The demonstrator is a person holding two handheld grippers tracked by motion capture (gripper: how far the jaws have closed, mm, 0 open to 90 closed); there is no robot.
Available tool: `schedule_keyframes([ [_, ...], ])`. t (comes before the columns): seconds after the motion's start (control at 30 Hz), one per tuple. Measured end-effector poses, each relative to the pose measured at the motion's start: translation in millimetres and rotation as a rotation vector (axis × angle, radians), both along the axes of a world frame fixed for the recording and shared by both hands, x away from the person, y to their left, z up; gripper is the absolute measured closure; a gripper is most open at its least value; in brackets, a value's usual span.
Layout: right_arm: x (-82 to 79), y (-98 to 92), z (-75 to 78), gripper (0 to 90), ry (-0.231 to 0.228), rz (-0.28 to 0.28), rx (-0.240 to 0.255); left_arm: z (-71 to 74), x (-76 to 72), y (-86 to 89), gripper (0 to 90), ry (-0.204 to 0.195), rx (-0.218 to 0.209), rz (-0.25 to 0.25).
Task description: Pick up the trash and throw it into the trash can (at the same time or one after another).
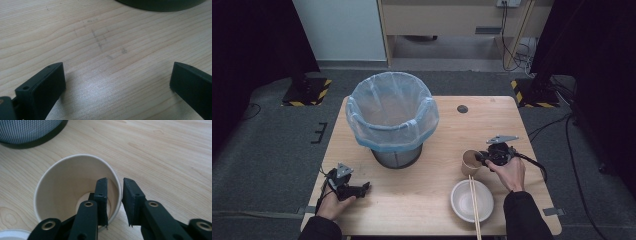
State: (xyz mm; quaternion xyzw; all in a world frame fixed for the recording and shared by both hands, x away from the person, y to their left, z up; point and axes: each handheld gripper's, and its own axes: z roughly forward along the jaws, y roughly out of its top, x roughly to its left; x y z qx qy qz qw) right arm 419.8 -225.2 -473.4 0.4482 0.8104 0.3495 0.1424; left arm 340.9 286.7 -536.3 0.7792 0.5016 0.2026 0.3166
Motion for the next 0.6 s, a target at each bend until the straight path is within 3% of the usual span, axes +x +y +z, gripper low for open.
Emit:
schedule_keyframes([
  [0.07, 0.2, 0.8, -0.5, 80.3, 0.002, 0.001, -0.008, 0.0, 0.0, 0.0, 0.0, 0.000, 0.000, 0.000],
  [0.27, -0.2, -2.1, 4.1, 82.4, -0.019, -0.016, 0.030, 0.0, 0.2, 0.0, 0.0, 0.000, 0.000, -0.002],
  [0.6, -4.1, -17.4, 24.0, 82.5, -0.131, -0.097, 0.134, 0.0, 0.4, -0.1, 0.0, 0.000, 0.000, -0.004],
])
